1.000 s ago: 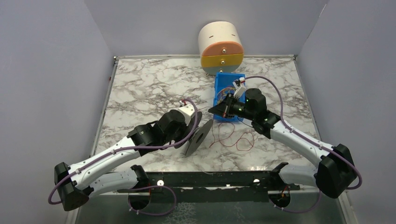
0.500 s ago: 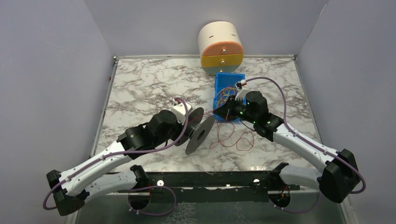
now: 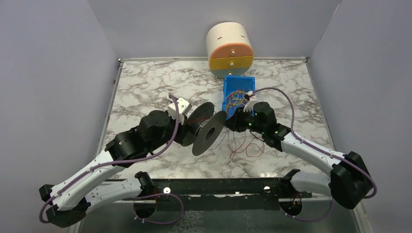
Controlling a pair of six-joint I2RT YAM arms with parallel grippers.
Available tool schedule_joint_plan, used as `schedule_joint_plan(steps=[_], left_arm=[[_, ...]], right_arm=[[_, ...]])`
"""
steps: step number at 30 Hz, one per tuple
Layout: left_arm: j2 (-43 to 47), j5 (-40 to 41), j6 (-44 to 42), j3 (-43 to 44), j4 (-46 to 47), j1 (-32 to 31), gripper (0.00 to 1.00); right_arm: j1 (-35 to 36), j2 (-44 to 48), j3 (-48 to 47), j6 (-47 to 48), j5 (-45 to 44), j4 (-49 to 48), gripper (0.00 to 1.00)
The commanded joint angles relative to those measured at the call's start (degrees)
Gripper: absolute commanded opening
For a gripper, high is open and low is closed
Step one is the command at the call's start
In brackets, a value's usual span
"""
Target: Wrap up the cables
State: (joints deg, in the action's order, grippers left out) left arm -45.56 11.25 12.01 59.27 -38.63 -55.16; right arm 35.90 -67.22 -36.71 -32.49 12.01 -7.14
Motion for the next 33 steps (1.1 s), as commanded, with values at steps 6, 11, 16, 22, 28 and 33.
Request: schedule_joint_plan(steps=[6,11,16,22,28,33], left_arm=[[3.5,6.1,2.7,4.5,4.4,0.1,0.0],[5.6,9.0,4.2,5.1,5.5,0.1,0.0],[7.2,10.2,5.7,4.9,7.7,0.1,0.0],[8.4,11.9,6.9,4.4,9.3,0.1,0.0],[9.5,13.3,8.2,2.7,12.0,0.1,0.0],[9.6,13.9,8.5,2.4,13.7,0.1,0.0]], right_arm=[[-0.3,-1.1,3.5,0.1,-1.1,-6.2,0.3],[-0.3,-2.7,6.0,-1.5,1.9,-10.3,0.3],[-0.3,-5.9,7.3,-3.3,4.6,-14.5,0.3],[-0.2,-10.0,7.5,-5.8,8.7,-19.5,0.33],[-0.2,-14.5,8.3,-7.8,11.4,-23.7,0.35],[0.2,-17.2,9.6,-8.2,12.2,-26.7,0.4]])
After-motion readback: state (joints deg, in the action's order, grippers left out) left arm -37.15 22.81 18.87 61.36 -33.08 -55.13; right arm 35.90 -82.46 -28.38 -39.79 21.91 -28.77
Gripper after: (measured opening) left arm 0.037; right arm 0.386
